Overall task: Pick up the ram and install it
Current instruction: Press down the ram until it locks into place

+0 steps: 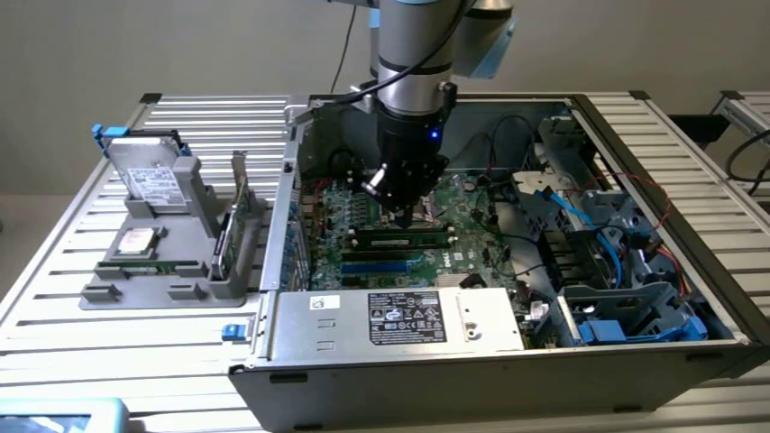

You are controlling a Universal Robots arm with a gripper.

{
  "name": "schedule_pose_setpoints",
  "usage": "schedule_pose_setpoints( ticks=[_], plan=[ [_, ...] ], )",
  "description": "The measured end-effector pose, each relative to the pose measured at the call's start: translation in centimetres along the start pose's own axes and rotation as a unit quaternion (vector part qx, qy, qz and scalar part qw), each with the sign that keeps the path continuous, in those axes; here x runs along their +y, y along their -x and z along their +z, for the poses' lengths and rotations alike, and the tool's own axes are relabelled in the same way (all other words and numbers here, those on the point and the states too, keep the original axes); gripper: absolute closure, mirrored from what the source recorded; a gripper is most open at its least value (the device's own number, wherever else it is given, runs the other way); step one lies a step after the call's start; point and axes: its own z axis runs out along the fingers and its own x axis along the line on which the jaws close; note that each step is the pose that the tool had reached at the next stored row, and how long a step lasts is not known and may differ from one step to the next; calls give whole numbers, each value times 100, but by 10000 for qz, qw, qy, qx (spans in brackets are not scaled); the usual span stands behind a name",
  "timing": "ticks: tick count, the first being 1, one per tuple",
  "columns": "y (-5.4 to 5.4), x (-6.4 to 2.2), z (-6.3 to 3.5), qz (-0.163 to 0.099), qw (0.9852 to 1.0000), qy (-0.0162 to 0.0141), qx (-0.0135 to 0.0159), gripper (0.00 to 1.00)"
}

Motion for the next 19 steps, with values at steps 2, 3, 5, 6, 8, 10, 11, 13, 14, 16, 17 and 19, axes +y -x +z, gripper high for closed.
schedule_pose_setpoints(
  ticks=[2,3,5,6,8,10,11,13,14,16,17,19],
  plan=[
    [0,0,0,115,9999,-1,-2,89],
    [0,0,0,171,9999,-2,-3,89],
    [0,0,0,287,9996,-1,-3,89],
    [-1,0,0,347,9994,0,-1,89],
    [-1,0,-1,474,9989,4,6,89],
    [-1,0,-1,592,9982,9,12,89],
    [-1,0,-1,652,9979,11,15,89],
    [0,0,-1,771,9970,15,20,89],
    [0,0,-1,829,9966,17,23,89],
    [-1,0,0,944,9955,21,28,89],
    [-1,0,0,1007,9949,23,31,89],
    [0,0,0,1116,9937,26,35,89]
  ],
)
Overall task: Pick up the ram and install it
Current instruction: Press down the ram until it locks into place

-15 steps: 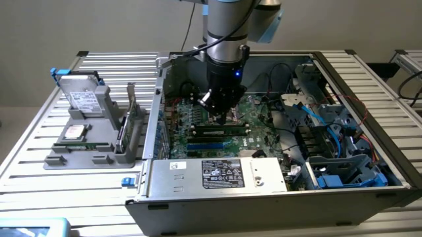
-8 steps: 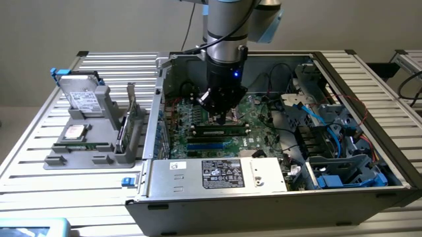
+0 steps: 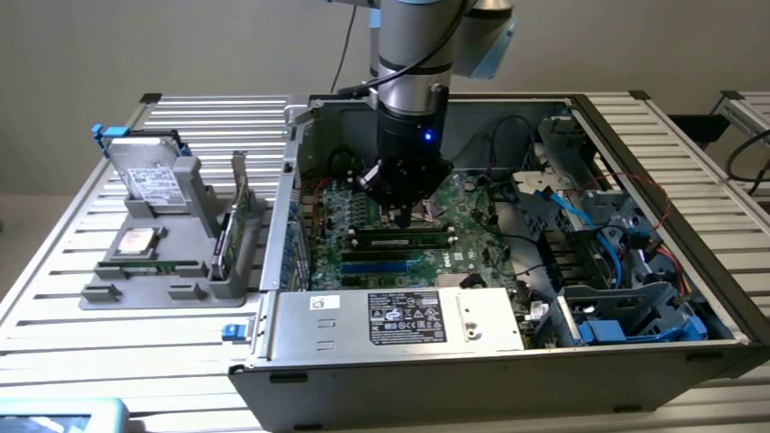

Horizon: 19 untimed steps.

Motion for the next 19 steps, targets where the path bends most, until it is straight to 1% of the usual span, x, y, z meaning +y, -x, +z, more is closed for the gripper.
schedule_pose_setpoints(
  ticks=[5,10,14,19],
  plan=[
    [0,0,0,267,9996,7,8,89],
    [0,0,0,518,9987,12,12,89],
    [1,0,1,701,9975,12,3,89],
    [0,0,0,926,9957,9,-14,89]
  ],
)
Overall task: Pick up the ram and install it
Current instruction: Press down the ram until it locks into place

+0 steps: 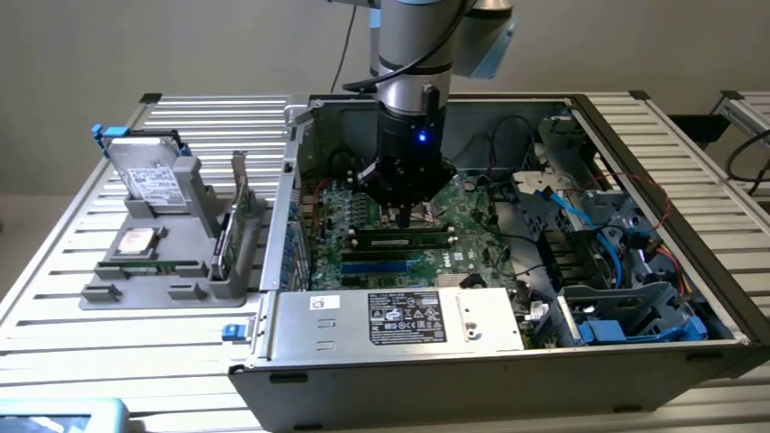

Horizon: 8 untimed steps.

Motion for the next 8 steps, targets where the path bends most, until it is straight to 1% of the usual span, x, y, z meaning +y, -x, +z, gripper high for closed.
schedule_pose_setpoints(
  ticks=[5,8],
  plan=[
    [0,0,0,200,9998,-3,-18,89],
    [0,-1,-1,291,9996,-13,-28,89]
  ],
)
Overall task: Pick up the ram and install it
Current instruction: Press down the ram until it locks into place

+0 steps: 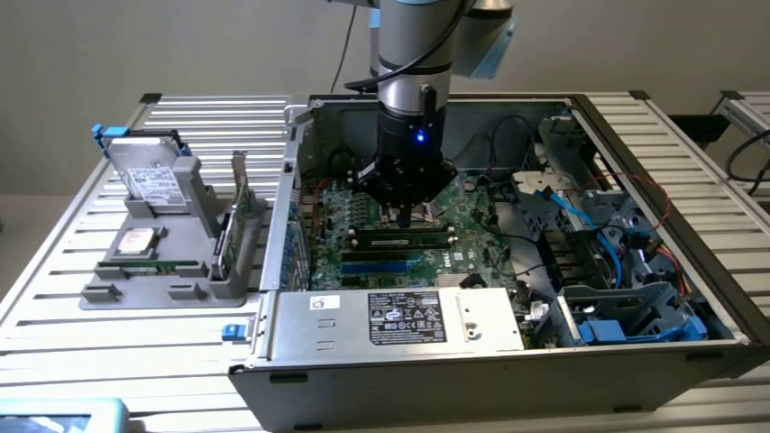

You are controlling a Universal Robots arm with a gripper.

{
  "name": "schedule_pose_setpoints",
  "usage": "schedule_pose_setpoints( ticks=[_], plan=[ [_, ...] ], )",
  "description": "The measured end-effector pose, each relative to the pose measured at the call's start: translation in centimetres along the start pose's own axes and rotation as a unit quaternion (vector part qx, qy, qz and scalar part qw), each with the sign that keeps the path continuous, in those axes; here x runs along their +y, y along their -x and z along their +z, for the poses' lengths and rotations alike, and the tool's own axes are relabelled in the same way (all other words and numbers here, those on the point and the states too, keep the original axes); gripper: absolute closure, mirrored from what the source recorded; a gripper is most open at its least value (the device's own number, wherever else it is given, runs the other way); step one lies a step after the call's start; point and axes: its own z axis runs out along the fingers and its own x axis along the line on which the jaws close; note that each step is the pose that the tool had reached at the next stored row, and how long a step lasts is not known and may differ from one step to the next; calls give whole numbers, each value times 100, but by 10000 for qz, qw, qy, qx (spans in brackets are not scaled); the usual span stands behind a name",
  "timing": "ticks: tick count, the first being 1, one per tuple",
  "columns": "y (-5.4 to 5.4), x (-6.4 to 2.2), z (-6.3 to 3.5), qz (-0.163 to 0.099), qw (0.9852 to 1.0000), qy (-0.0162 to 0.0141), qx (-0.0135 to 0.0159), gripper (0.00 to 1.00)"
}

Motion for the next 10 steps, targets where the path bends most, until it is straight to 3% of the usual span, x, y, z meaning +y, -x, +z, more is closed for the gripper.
schedule_pose_setpoints(
  ticks=[4,10],
  plan=[
    [4,0,1,73,10000,-17,1,89],
    [4,0,1,73,10000,-17,1,89]
  ],
)
